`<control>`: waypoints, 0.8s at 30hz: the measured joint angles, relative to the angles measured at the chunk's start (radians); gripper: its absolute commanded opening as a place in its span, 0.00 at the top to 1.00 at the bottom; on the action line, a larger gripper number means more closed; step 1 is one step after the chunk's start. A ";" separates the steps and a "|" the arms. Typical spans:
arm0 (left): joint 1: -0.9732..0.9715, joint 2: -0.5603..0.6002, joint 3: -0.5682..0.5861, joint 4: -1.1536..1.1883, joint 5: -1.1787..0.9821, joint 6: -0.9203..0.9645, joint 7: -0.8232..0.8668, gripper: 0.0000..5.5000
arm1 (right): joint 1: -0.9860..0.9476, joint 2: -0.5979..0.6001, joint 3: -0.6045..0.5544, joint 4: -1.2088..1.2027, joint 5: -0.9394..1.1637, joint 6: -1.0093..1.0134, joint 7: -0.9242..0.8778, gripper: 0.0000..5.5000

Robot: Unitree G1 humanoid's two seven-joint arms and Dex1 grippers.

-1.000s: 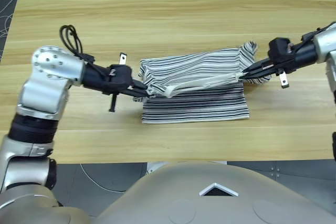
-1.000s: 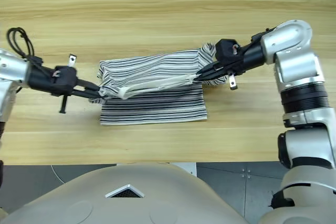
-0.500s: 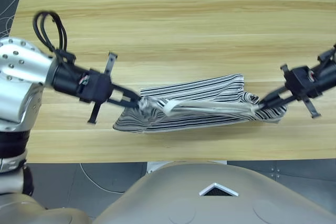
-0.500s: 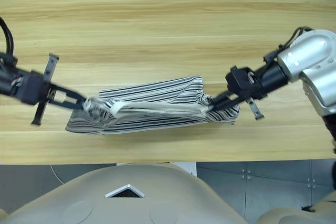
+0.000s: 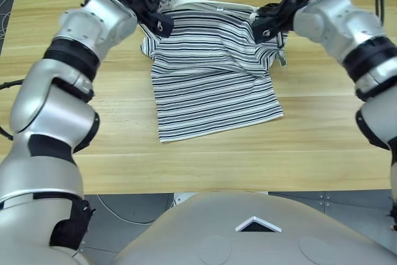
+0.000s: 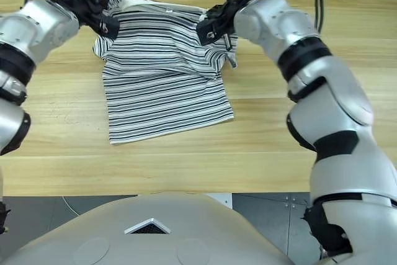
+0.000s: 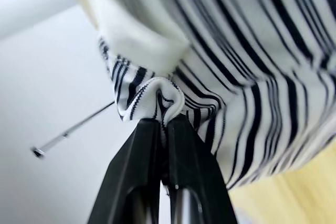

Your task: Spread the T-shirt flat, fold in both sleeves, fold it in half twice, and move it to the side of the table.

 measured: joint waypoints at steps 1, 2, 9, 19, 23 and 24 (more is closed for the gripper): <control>-0.004 -0.030 -0.037 0.076 0.043 0.018 0.060 0.94 | -0.027 0.055 0.070 0.080 -0.094 0.010 -0.102 0.94; -0.005 -0.067 -0.074 0.160 0.087 0.042 0.123 0.91 | -0.055 0.119 0.135 0.169 -0.188 0.020 -0.210 0.92; 0.026 -0.163 -0.061 0.274 0.092 0.121 0.297 0.66 | -0.092 0.235 0.140 0.320 -0.283 0.120 -0.466 0.63; -0.030 -0.161 0.113 0.275 -0.047 0.193 0.367 0.53 | -0.090 0.221 0.033 0.329 -0.255 0.104 -0.451 0.49; -0.010 -0.159 0.290 0.257 -0.262 0.041 0.180 0.53 | -0.009 0.182 -0.276 0.301 0.093 -0.108 -0.156 0.49; 0.011 -0.161 0.316 0.245 -0.307 -0.012 0.111 0.53 | 0.025 0.181 -0.337 0.288 0.179 -0.149 -0.034 0.49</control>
